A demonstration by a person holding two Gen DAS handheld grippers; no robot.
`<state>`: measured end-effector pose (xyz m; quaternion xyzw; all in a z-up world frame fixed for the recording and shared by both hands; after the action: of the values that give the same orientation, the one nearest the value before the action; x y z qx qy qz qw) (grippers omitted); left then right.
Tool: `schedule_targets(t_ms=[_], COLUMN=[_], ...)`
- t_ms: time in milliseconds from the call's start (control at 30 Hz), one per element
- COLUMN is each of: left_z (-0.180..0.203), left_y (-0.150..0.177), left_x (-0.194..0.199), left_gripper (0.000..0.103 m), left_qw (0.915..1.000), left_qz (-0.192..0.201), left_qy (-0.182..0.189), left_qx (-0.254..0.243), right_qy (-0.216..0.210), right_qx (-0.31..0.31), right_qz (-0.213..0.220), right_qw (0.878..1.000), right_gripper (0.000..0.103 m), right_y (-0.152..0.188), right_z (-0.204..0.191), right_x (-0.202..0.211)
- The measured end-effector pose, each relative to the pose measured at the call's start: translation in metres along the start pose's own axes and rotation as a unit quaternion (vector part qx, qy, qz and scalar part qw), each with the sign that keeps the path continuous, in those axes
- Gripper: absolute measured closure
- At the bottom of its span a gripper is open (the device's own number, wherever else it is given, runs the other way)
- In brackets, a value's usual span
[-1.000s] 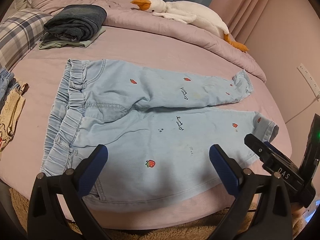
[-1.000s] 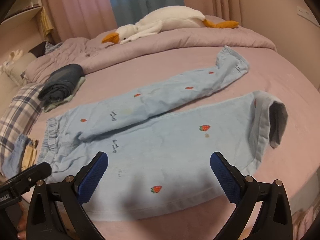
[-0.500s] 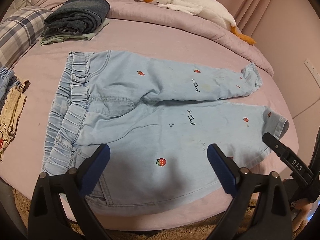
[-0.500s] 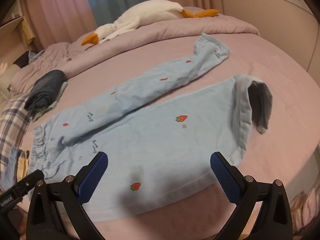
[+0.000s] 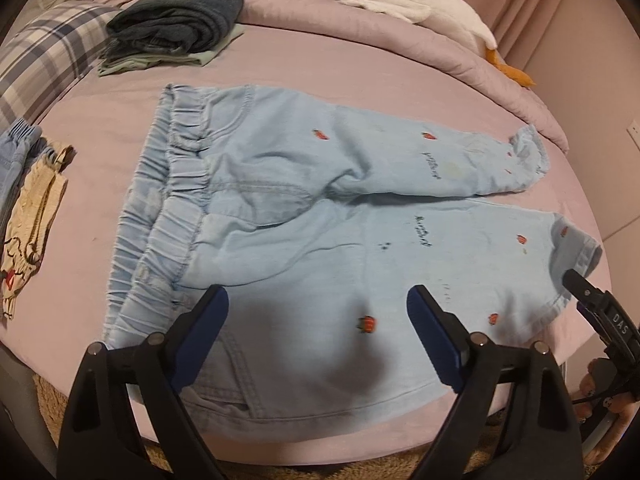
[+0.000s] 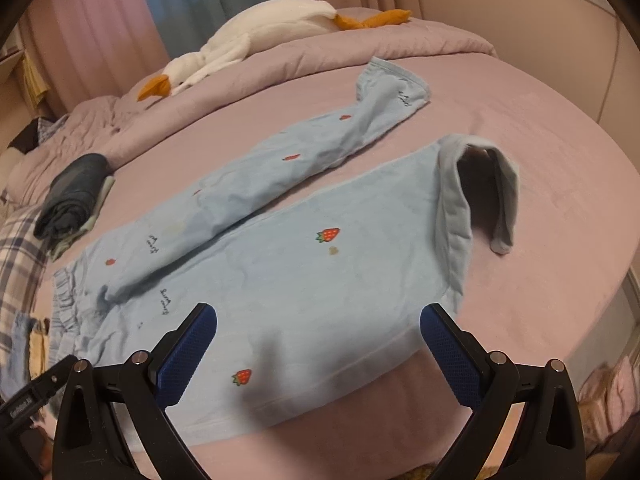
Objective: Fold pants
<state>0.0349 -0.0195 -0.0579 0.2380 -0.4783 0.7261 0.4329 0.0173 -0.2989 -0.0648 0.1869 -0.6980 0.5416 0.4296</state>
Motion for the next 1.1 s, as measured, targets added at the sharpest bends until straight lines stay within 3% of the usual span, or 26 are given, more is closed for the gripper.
schedule_targets(t_ms=[367, 600, 767, 833, 900, 1000, 1033, 1067, 1100], left_z=[-0.049, -0.077, -0.092, -0.095, -0.097, -0.096, -0.095, -0.096, -0.096], left_y=[-0.003, 0.006, 0.017, 0.022, 0.026, 0.026, 0.026, 0.026, 0.026], left_x=[0.020, 0.031, 0.022, 0.014, 0.005, 0.006, 0.007, 0.006, 0.007], left_gripper=[0.018, 0.018, 0.019, 0.038, 0.041, 0.061, 0.083, 0.087, 0.087], left_qw=[0.9975, 0.9928, 0.9914, 0.9905, 0.9875, 0.9875, 0.9871, 0.9852, 0.9836], left_qz=[0.026, 0.032, 0.016, 0.001, -0.008, 0.008, 0.010, 0.009, 0.011], left_qy=[-0.032, -0.076, -0.054, -0.024, -0.002, -0.014, -0.001, 0.024, 0.027], left_qx=[0.057, 0.086, 0.118, 0.135, 0.158, 0.157, 0.160, 0.169, 0.178], right_qy=[0.019, 0.030, 0.024, 0.021, 0.012, -0.015, -0.029, -0.036, -0.045], right_qx=[-0.028, -0.046, -0.074, -0.088, -0.101, -0.128, -0.143, -0.151, -0.163], right_qz=[-0.013, -0.012, -0.013, -0.014, -0.016, -0.029, -0.042, -0.050, -0.060], right_qw=[0.999, 0.998, 0.997, 0.996, 0.995, 0.991, 0.988, 0.987, 0.984], right_gripper=[0.007, 0.007, 0.007, 0.007, 0.007, 0.009, 0.011, 0.015, 0.021], right_y=[-0.001, -0.004, -0.011, -0.015, -0.020, -0.029, -0.033, -0.034, -0.036], right_z=[0.021, 0.038, 0.060, 0.070, 0.079, 0.092, 0.098, 0.100, 0.104], right_x=[-0.010, -0.014, -0.020, -0.024, -0.029, -0.042, -0.052, -0.057, -0.064])
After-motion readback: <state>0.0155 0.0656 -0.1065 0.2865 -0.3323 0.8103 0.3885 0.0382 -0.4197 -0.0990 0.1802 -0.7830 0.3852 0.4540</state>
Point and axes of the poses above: each gripper's, at about its wrist camera, not at the fingertips, and x roughly against the way its jaws point, z to its right, y to its underside, the point moved 2 cm from there along -x, roughly the way its jaws point, and after that the axes turned 15 degrees about y, right-handed, at the moved point
